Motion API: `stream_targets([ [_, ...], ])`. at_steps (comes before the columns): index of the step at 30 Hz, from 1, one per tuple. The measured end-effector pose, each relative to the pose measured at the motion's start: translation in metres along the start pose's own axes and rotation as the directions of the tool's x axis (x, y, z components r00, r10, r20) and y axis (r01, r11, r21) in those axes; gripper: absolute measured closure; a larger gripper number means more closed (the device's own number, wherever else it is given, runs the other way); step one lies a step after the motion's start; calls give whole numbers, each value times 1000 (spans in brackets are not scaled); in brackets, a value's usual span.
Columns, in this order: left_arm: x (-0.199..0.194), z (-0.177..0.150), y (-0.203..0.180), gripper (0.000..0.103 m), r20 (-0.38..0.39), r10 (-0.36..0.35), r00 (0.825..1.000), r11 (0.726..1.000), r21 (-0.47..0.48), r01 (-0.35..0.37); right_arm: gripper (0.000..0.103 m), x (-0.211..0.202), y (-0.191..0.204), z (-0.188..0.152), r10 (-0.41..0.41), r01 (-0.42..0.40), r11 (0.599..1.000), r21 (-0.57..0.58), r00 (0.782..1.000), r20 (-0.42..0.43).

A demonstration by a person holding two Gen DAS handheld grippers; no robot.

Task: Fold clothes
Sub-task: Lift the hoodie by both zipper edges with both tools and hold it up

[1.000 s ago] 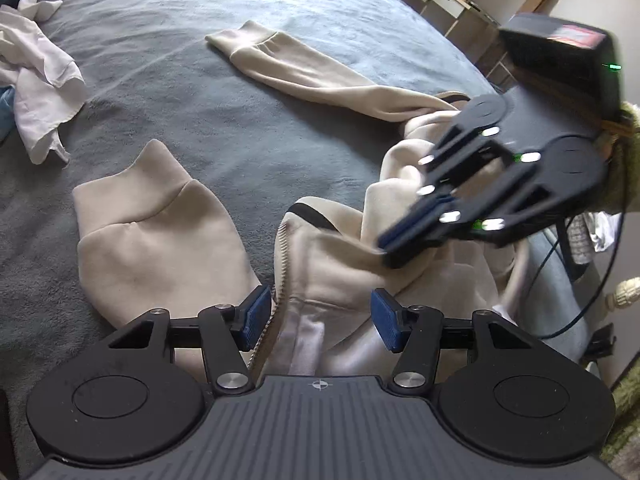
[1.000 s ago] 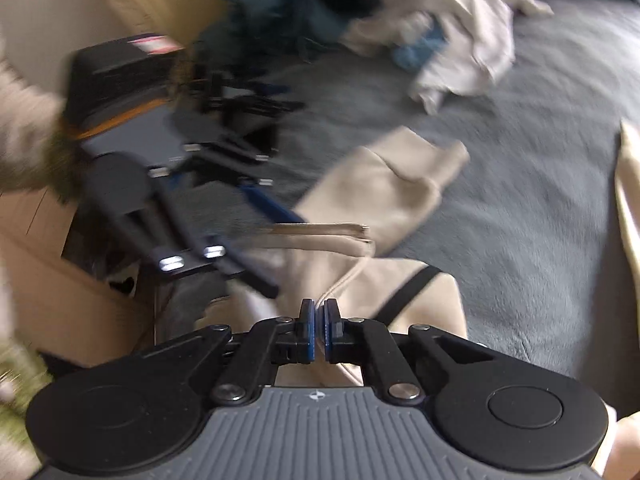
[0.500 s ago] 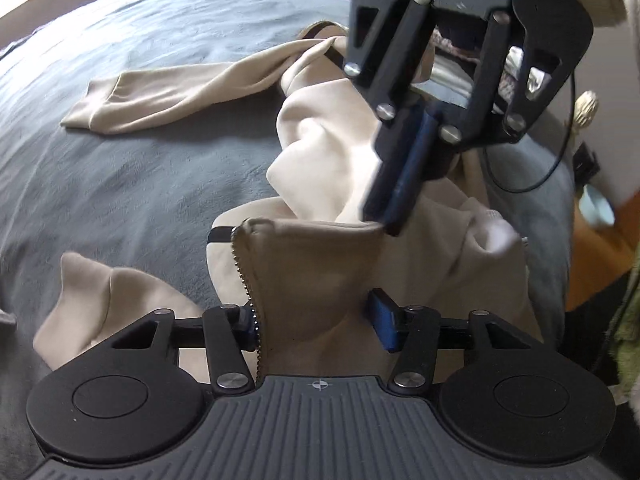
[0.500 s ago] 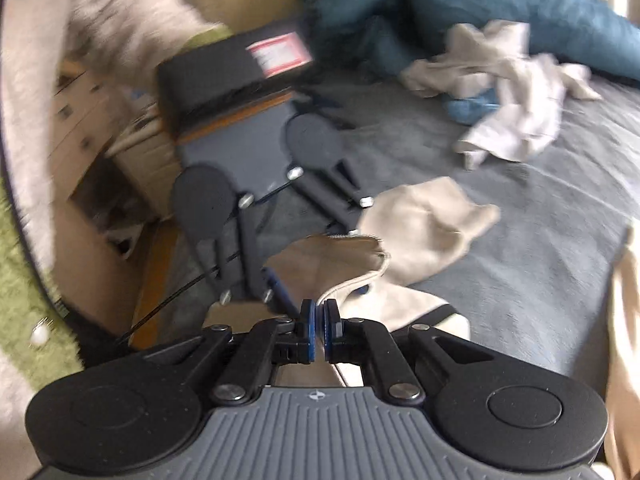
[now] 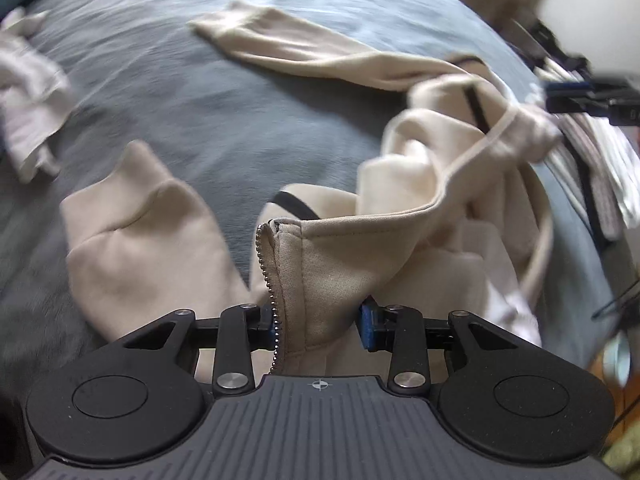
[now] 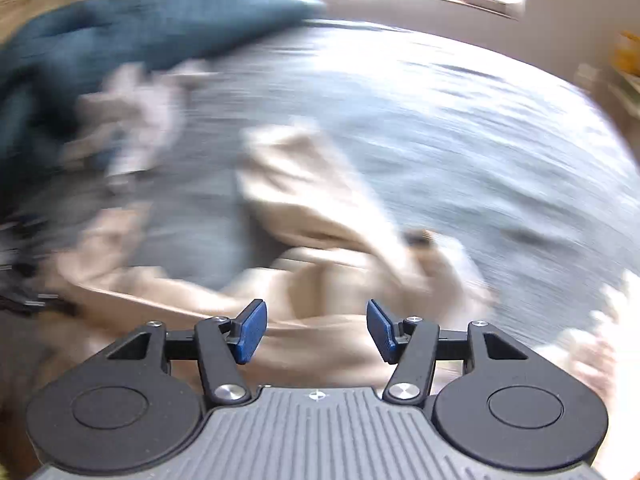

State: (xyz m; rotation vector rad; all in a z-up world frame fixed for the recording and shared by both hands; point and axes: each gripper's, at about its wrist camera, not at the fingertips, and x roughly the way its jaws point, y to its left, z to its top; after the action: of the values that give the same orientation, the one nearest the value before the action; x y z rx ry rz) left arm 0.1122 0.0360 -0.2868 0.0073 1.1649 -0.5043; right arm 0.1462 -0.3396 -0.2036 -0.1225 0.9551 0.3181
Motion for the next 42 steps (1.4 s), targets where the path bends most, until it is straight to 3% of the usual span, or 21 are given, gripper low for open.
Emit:
stream_targets([
  [2, -1, 1, 1, 70, 17, 37, 999, 997, -63, -35, 31, 11, -21, -4, -16, 16, 1000, -5, 998, -52],
  [4, -3, 1, -1, 72, 29, 79, 996, 990, -117, -75, 31, 23, -22, -9, 24, -30, 997, -67, 995, -99],
  [6, -5, 1, -5, 74, 32, 125, 992, 981, -150, -119, 22, 36, -21, -15, 80, -96, 990, -108, 986, -148],
  [7, -6, 1, -8, 75, 32, 154, 988, 976, -161, -147, 22, 44, -17, -19, 83, -107, 985, -136, 982, -170],
  [9, -8, 2, -15, 80, 29, 212, 977, 962, -184, -203, 35, 53, -3, -26, 36, -76, 970, -230, 984, -175],
  [13, -21, 7, -31, 91, 32, 315, 949, 920, -256, -297, 87, 54, 17, -32, -15, -27, 944, -328, 992, -127],
  [14, -27, 7, -35, 95, 38, 336, 941, 907, -282, -312, 93, 53, 21, -33, -29, -11, 936, -351, 993, -111],
  [17, -46, 9, -47, 97, 61, 385, 921, 876, -340, -343, 93, 44, 29, -31, -63, 28, 918, -396, 995, -76],
  [19, -58, 9, -54, 97, 82, 407, 910, 863, -360, -354, 89, 29, 24, -26, -11, -10, 940, -340, 998, -62],
  [20, -63, 9, -57, 97, 92, 417, 904, 859, -365, -360, 65, 22, 19, -23, 19, -35, 953, -302, 998, -56],
  [22, -70, 9, -61, 97, 108, 432, 896, 855, -364, -368, 31, 12, 2, -18, 95, -101, 977, -189, 995, -43],
  [24, -73, 8, -64, 97, 113, 437, 892, 856, -356, -374, 30, 9, -16, -14, 150, -153, 981, -116, 988, -27],
  [27, -74, 4, -66, 97, 110, 449, 887, 853, -348, -389, 25, 30, -37, -6, 243, -252, 966, -49, 960, -137],
  [30, -76, 2, -70, 97, 102, 468, 878, 845, -343, -411, 24, 56, -30, -10, 277, -318, 940, -125, 924, -264],
  [34, -82, 6, -74, 97, 108, 490, 865, 836, -339, -432, 24, 77, -8, -32, 220, -323, 918, -232, 898, -381],
  [35, -83, 7, -74, 97, 110, 495, 862, 833, -342, -435, 31, 80, -2, -38, 195, -311, 914, -259, 900, -391],
  [36, -85, 9, -74, 97, 114, 499, 859, 831, -346, -436, 38, 80, 4, -44, 151, -270, 918, -292, 916, -371],
  [37, -87, 10, -74, 97, 121, 502, 856, 829, -349, -437, 59, 78, 8, -48, 118, -229, 925, -303, 932, -343],
  [38, -89, 12, -75, 97, 127, 504, 854, 828, -352, -437, 73, 73, 9, -49, 109, -199, 938, -284, 946, -304],
  [40, -93, 14, -77, 97, 145, 510, 848, 827, -354, -437, 86, 57, 10, -46, 69, -108, 972, -210, 980, -184],
  [42, -102, 18, -79, 98, 170, 516, 839, 826, -357, -436, 89, 25, 11, -34, 15, -17, 996, -88, 999, -29],
])
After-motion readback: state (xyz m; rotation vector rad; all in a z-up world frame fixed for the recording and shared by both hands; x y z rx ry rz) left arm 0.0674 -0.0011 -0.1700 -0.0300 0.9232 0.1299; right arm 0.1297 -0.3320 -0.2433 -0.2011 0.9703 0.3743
